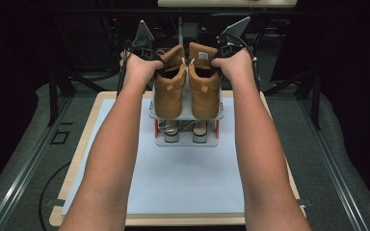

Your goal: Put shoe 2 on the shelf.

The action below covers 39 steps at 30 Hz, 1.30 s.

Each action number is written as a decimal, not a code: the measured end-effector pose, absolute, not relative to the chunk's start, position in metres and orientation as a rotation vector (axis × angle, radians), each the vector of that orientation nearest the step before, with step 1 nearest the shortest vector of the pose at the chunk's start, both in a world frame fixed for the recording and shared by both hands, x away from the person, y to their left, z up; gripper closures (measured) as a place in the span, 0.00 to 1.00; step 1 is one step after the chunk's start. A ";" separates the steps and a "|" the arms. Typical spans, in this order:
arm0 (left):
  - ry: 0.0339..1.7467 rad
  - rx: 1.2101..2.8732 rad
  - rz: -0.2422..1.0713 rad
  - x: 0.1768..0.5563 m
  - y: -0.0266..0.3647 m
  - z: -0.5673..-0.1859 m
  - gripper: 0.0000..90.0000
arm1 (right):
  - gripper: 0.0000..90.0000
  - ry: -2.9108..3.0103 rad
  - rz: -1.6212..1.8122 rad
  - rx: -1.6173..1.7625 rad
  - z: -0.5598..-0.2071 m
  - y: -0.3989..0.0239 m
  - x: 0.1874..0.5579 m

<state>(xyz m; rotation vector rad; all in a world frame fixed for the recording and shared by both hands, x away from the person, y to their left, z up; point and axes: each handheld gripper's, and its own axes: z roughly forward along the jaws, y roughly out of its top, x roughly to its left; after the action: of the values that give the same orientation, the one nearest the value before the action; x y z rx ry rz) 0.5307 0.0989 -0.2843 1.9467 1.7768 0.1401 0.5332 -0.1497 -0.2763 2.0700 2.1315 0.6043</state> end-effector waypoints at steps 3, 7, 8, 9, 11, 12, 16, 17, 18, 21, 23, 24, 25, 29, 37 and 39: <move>1.766 1.949 0.153 0.530 0.099 -0.284 0.57 | 0.61 2.128 0.611 2.067 -0.275 -0.150 0.532; 1.760 1.960 0.182 0.529 0.100 -0.282 0.54 | 0.56 2.131 0.609 2.058 -0.271 -0.150 0.530; 1.759 1.958 0.188 0.528 0.100 -0.281 0.52 | 0.56 2.123 0.626 2.054 -0.271 -0.149 0.530; 1.756 1.960 0.191 0.528 0.100 -0.281 0.52 | 0.55 2.117 0.638 2.047 -0.271 -0.149 0.529; 1.754 1.959 0.190 0.528 0.101 -0.280 0.52 | 0.55 2.118 0.634 2.045 -0.270 -0.149 0.529; 1.753 1.959 0.191 0.527 0.101 -0.278 0.52 | 0.55 2.119 0.637 2.036 -0.270 -0.150 0.528; 1.752 1.959 0.203 0.525 0.102 -0.274 0.52 | 0.54 2.120 0.640 2.032 -0.269 -0.150 0.527; 1.752 1.959 0.203 0.525 0.102 -0.274 0.52 | 0.54 2.125 0.636 2.037 -0.268 -0.150 0.527; 1.749 1.963 0.212 0.524 0.103 -0.271 0.52 | 0.54 2.125 0.637 2.030 -0.268 -0.150 0.526; 1.738 1.964 0.219 0.522 0.102 -0.268 0.52 | 0.54 2.137 0.622 2.014 -0.266 -0.149 0.525; 1.738 1.967 0.217 0.522 0.102 -0.267 0.52 | 0.54 2.135 0.630 2.011 -0.263 -0.147 0.524; 1.732 1.972 0.224 0.520 0.101 -0.265 0.52 | 0.54 2.142 0.625 2.003 -0.262 -0.147 0.523; 1.727 1.977 0.225 0.520 0.101 -0.264 0.52 | 0.54 2.134 0.642 1.999 -0.260 -0.146 0.522; 1.724 1.982 0.229 0.518 0.101 -0.260 0.53 | 0.54 2.140 0.635 1.985 -0.251 -0.146 0.517; 1.704 2.002 0.255 0.511 0.101 -0.247 0.55 | 0.54 2.140 0.631 1.974 -0.239 -0.144 0.512; 1.703 1.999 0.260 0.509 0.102 -0.243 0.55 | 0.54 2.136 0.632 1.969 -0.236 -0.144 0.510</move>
<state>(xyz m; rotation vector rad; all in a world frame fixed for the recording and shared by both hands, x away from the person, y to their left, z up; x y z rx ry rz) 0.5087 0.1019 -0.2430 1.9991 1.7027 0.2604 0.5100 -0.1437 -0.2361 1.9687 2.1358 0.6317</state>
